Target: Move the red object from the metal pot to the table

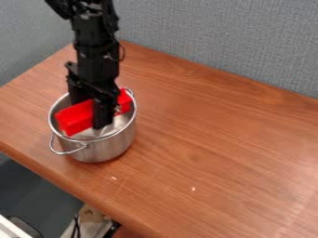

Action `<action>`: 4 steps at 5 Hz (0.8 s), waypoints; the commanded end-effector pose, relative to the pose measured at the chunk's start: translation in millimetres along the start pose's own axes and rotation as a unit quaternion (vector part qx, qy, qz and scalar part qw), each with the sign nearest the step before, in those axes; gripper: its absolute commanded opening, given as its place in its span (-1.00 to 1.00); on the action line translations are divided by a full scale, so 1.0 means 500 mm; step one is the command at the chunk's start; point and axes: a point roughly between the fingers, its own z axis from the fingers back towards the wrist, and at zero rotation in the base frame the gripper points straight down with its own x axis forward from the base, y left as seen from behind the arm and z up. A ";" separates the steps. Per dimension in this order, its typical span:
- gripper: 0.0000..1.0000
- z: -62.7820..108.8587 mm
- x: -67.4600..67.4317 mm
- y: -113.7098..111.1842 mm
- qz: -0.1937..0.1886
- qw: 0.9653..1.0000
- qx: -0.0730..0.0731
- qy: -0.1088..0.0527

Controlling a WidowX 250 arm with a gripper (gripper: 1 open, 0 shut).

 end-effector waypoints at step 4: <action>-1.00 -0.051 0.003 -0.011 -0.065 0.998 0.002 0.021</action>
